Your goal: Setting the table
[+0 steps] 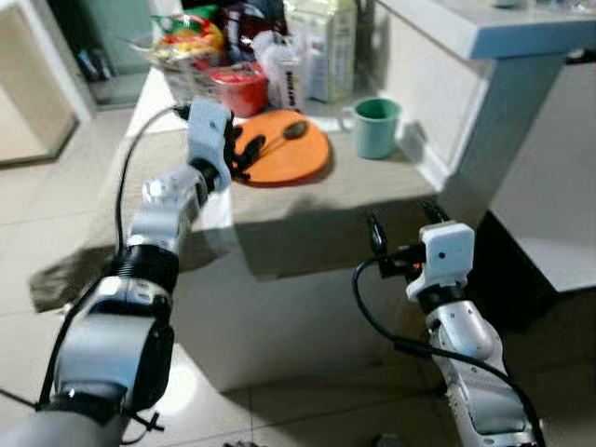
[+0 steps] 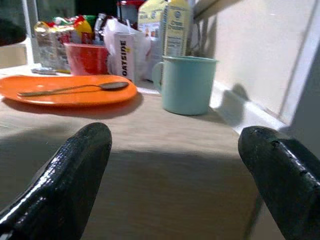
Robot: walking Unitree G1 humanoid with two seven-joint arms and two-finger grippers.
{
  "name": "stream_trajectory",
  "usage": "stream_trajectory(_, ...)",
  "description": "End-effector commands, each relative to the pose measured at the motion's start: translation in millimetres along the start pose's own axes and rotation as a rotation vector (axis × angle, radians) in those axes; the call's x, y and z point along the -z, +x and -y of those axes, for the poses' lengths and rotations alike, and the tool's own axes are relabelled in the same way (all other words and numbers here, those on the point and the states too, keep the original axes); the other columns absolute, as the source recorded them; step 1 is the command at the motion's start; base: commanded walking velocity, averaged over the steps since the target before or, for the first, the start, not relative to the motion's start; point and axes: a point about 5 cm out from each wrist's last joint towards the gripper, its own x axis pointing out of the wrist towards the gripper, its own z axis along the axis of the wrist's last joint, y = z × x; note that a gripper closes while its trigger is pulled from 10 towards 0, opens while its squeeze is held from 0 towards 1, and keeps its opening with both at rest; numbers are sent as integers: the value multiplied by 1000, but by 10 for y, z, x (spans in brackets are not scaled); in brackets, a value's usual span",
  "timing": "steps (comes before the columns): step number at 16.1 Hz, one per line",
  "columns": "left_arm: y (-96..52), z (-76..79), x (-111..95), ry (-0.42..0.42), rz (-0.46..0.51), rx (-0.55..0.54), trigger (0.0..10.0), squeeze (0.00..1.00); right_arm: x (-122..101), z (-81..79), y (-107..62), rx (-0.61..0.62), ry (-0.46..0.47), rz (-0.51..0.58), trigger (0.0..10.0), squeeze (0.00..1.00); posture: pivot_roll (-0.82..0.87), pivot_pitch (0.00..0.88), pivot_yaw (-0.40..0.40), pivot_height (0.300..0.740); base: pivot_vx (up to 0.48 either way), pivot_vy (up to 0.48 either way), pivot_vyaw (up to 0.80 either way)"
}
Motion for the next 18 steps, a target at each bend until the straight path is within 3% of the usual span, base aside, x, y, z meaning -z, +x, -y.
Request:
stream_trajectory(1,-89,-154,-82,-43,88,-99,10000,0,-32,9,37,8,-8,8,10000,0,-183,27,101,740,0,0,0)
stream_trajectory(5,-644,-252,51,-46,206,-284,10000,0,-41,15,86,52,-6,31,10000,0,-155,11,109,740,0,0,0)
stream_trajectory(7,-883,-156,164,-26,225,-342,10000,0,-36,-5,83,51,-15,47,10000,0,-147,3,118,740,0,0,0)
stream_trajectory(8,-1060,-67,305,-23,204,-395,10000,0,-35,-17,82,52,-26,63,10000,0,-144,0,123,740,0,0,0)
stream_trajectory(9,-1134,-37,361,-35,185,-414,10000,0,-26,-22,83,55,-25,63,10000,0,-144,0,128,740,0,0,0)
stream_trajectory(12,-1617,50,681,-90,32,-464,10000,0,-8,-36,102,57,-13,61,10000,0,-143,0,129,740,0,0,0)
stream_trajectory(13,-1652,148,699,-96,11,-433,10000,0,-9,-35,104,54,-15,64,10000,0,-141,0,131,740,0,0,0)
stream_trajectory(15,-1550,318,635,-103,24,-386,10000,0,-1,-29,117,58,-18,69,10000,0,-141,0,130,740,0,0,0)
stream_trajectory(18,-1431,314,535,-135,52,-398,10000,0,-4,-57,137,55,-18,80,10000,0,-144,0,126,740,0,0,0)
